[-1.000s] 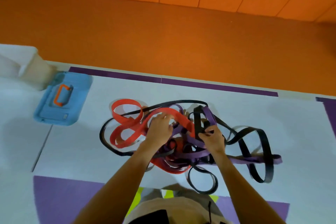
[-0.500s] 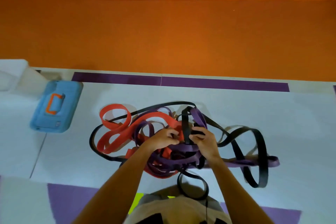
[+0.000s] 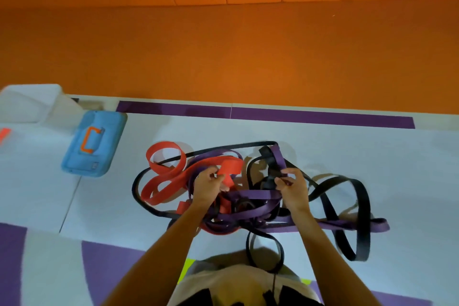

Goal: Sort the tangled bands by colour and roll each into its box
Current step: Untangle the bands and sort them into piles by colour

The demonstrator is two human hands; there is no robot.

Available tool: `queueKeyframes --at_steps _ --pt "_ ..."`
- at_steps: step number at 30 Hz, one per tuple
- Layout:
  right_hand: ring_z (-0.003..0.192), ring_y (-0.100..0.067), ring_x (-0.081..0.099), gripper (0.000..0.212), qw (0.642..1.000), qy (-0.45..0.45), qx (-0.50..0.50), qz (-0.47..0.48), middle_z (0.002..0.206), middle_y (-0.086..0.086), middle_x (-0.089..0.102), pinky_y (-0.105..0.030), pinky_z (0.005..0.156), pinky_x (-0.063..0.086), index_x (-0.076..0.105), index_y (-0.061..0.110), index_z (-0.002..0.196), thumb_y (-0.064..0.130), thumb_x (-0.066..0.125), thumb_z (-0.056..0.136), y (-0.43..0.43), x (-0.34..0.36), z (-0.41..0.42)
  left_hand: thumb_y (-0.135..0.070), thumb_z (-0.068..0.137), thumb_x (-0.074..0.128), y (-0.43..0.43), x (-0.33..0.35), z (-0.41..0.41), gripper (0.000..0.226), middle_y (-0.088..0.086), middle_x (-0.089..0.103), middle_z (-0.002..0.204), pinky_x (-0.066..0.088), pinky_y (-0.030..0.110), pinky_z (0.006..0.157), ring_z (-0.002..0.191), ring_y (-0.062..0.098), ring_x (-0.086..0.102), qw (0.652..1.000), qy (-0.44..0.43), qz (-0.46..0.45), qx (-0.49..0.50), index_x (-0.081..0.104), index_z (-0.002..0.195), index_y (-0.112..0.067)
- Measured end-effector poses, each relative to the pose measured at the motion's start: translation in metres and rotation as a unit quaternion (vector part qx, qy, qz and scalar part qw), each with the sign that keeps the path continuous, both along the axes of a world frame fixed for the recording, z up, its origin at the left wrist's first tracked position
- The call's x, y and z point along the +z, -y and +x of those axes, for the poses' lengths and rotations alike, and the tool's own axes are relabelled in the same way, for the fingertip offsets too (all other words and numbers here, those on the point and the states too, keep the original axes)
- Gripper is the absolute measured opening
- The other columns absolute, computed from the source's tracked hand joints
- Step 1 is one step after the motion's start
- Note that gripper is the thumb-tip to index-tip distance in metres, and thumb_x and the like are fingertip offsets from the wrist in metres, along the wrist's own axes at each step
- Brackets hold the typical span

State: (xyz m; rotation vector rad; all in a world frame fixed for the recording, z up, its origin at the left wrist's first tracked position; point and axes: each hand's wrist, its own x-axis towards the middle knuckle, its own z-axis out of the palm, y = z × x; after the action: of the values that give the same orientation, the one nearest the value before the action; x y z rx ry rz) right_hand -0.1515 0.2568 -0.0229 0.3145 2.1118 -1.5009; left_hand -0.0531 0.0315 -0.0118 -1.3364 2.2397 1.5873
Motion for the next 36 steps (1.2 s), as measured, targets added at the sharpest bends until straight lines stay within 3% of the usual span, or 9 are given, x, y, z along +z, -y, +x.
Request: queueKeyframes --at_steps 4,7,10,14,18,22,25,33,36 --pt "0.11 -0.028 0.065 0.021 0.971 -0.07 0.139 0.179 0.112 -0.003 0.067 -0.034 0.08 0.054 0.065 0.023 0.114 0.016 0.07 0.096 0.007 0.002 0.005 -0.025 0.105 0.064 0.009 0.006 0.007 0.025 0.006 0.069 0.065 0.056 0.038 0.07 0.063 0.022 0.068 0.992 -0.038 0.009 0.117 0.064 0.083 -0.012" --pt "0.119 -0.026 0.055 0.024 0.915 -0.223 0.232 0.243 0.126 -0.001 0.058 -0.045 0.097 0.053 0.07 0.025 0.112 0.013 0.072 0.092 0.02 0.007 0.015 -0.019 0.103 0.067 0.019 0.012 0.003 0.023 0.005 0.057 0.056 0.048 0.029 0.059 0.051 0.019 0.054 0.975 -0.026 0.157 0.153 0.058 0.086 -0.009" --pt "0.11 -0.021 0.067 0.018 0.881 -0.264 0.366 0.142 0.117 0.004 0.073 -0.044 0.1 0.053 0.075 0.024 0.116 0.029 0.064 0.101 0.032 0.005 0.027 -0.012 0.104 0.065 0.028 0.014 0.005 0.009 0.016 0.071 0.088 0.053 0.035 0.075 0.076 0.024 0.066 0.972 0.047 0.231 0.013 0.059 0.11 -0.013" --pt "0.124 -0.008 0.06 0.082 0.833 -0.142 0.491 0.214 0.119 0.014 0.074 -0.039 0.12 0.022 0.064 0.042 0.13 0.097 0.027 0.08 0.036 0.004 0.04 -0.005 0.102 0.064 0.043 0.003 0.027 0.032 0.014 0.072 0.125 0.052 0.032 0.106 0.118 0.025 0.068 0.973 0.05 0.069 -0.216 0.065 0.134 -0.005" --pt "0.121 -0.005 0.054 0.084 0.797 -0.137 0.533 0.247 0.129 0.017 0.067 -0.042 0.12 0.024 0.056 0.041 0.136 0.093 0.058 0.069 0.029 0.013 0.048 -0.027 0.099 0.072 0.049 -0.008 0.046 0.037 -0.001 0.071 0.13 0.049 0.023 0.101 0.125 0.016 0.065 0.938 0.042 0.032 -0.343 0.066 0.135 -0.02" --pt "0.09 -0.016 0.069 0.014 0.854 -0.15 0.433 0.246 0.092 0.011 0.071 -0.031 0.089 0.053 0.066 0.033 0.095 0.028 0.077 0.088 0.025 0.03 0.05 -0.063 0.084 0.075 0.054 -0.019 0.061 0.064 -0.004 0.066 0.137 0.05 0.037 0.102 0.129 0.02 0.059 0.873 0.025 -0.096 -0.477 0.058 0.14 -0.036" --pt "0.08 -0.013 0.069 0.026 0.934 -0.143 0.253 0.208 0.085 0.008 0.072 -0.01 0.072 0.049 0.072 0.024 0.097 0.0 0.074 0.087 0.021 0.038 0.046 -0.058 0.078 0.082 0.053 -0.026 0.072 0.084 -0.002 0.054 0.153 0.042 0.053 0.116 0.142 0.024 0.047 0.858 0.01 -0.157 -0.489 0.046 0.151 -0.037" --pt "0.082 -0.026 0.071 0.025 0.947 -0.192 -0.053 0.251 0.092 0.001 0.073 -0.026 0.059 0.051 0.071 0.021 0.114 0.007 0.061 0.095 0.047 0.044 0.029 -0.021 0.094 0.074 0.074 -0.035 0.076 0.051 -0.002 0.069 0.133 0.055 0.036 0.097 0.125 0.023 0.064 0.87 -0.109 -0.194 -0.44 0.053 0.14 -0.029" --pt "0.11 -0.037 0.067 0.043 0.935 -0.138 0.075 0.319 0.124 -0.012 0.068 -0.048 0.087 0.059 0.063 0.023 0.134 0.014 0.064 0.091 0.046 0.039 0.017 -0.013 0.1 0.063 0.084 -0.034 0.08 0.037 0.001 0.076 0.114 0.053 0.028 0.074 0.102 0.026 0.074 0.909 -0.115 -0.179 -0.358 0.053 0.134 -0.024"
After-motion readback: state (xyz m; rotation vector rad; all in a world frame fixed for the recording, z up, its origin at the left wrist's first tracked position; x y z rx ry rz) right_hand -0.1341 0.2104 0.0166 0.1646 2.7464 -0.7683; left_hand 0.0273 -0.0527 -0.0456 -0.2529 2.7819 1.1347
